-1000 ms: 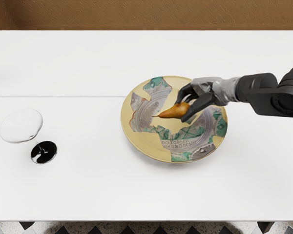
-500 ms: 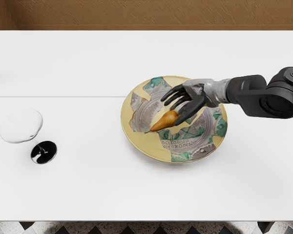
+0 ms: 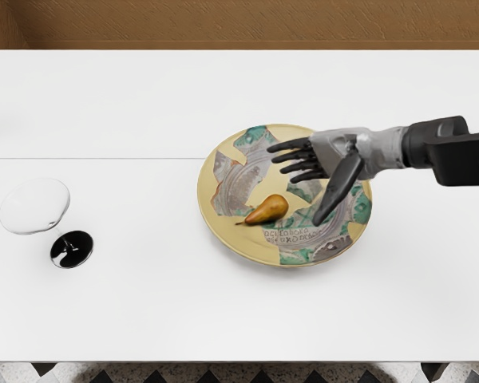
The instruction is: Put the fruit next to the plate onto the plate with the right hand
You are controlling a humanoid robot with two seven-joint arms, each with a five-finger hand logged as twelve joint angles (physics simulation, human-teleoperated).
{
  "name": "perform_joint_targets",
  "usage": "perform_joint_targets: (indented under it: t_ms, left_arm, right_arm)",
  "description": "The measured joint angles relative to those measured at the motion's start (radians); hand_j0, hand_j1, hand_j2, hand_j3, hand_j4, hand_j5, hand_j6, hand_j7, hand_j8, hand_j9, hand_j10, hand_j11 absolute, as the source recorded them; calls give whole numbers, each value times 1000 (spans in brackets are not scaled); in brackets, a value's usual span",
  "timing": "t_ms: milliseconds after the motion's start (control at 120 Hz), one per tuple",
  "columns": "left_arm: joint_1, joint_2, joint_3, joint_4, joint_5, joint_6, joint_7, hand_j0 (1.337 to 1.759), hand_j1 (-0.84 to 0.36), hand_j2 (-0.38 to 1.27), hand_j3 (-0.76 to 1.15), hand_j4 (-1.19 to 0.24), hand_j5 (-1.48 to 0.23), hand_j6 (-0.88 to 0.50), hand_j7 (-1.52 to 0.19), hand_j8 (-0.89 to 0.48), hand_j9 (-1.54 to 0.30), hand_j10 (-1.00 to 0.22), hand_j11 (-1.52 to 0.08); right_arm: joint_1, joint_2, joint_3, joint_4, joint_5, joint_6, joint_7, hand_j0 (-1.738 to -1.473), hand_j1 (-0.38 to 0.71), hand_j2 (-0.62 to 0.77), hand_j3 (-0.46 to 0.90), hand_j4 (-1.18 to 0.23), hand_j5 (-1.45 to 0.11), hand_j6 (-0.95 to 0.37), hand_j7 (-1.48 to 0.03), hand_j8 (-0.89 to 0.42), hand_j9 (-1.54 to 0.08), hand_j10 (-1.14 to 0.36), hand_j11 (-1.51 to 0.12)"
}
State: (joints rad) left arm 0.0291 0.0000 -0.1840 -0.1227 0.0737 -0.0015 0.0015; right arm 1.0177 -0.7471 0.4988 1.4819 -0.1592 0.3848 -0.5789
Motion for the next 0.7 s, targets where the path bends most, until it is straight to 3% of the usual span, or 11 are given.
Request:
perform_joint_targets:
  t_ms: [208, 483, 700]
  left_arm:
    - [0, 0, 0, 0, 0, 0, 0, 1658, 325, 4, 0, -21, -27, -21, -27, -21, -27, -21, -27]
    - [0, 0, 0, 0, 0, 0, 0, 1658, 325, 4, 0, -21, -27, -21, -27, -21, -27, -21, -27]
    - [0, 0, 0, 0, 0, 0, 0, 1658, 325, 5, 0, -21, -27, -21, -27, -21, -27, -21, -27]
  right_arm:
    - [-63, -131, 7, -74, 162, 194, 20, -1658, -331, 1, 0, -18, -23, -14, -22, -14, -23, -17, -23]
    - [-140, -229, 6, -195, 287, 224, 23, -1658, -345, 0, 0, -4, -6, -3, -6, -3, -6, -4, -6]
    - [-170, -247, 1, -223, 322, 227, 24, -1658, -348, 0, 0, 0, -2, 0, -2, 0, -2, -1, -2]
